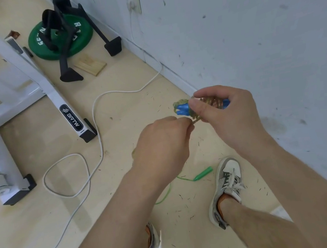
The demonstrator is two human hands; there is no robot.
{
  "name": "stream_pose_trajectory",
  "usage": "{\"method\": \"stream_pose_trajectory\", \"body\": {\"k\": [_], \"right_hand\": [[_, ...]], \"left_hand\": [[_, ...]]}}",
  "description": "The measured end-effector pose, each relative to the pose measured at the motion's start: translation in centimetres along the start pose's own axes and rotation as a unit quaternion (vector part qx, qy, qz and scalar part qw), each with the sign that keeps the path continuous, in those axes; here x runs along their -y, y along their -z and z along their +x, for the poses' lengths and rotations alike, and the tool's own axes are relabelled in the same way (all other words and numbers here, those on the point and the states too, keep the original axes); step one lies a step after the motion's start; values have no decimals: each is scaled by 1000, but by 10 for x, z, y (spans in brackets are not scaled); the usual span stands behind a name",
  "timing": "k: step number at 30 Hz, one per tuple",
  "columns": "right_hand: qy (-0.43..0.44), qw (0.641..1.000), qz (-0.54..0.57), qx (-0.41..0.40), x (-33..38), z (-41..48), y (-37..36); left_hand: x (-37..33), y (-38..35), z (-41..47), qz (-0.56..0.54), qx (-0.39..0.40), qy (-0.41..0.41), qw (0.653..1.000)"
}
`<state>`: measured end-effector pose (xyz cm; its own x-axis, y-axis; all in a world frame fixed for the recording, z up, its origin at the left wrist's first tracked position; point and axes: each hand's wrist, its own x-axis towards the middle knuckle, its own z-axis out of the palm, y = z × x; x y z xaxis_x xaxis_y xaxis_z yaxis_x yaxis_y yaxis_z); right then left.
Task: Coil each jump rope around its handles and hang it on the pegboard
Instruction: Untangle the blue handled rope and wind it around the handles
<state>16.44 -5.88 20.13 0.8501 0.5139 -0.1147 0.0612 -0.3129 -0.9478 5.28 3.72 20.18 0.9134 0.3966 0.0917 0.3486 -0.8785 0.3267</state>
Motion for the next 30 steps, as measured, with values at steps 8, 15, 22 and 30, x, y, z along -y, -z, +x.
{"method": "stream_pose_trajectory", "body": {"k": [8, 15, 22, 30], "right_hand": [[15, 992, -115, 46, -7, 3, 2], [-51, 999, -10, 0, -10, 7, 2], [-46, 999, -22, -17, -12, 8, 2], [-41, 999, -30, -20, -16, 12, 3]], "left_hand": [[6, 4, 0, 87, 123, 16, 988], [12, 0, -6, 77, 181, 9, 980], [10, 10, -2, 57, 200, 47, 977], [10, 5, -5, 60, 66, 39, 995]]}}
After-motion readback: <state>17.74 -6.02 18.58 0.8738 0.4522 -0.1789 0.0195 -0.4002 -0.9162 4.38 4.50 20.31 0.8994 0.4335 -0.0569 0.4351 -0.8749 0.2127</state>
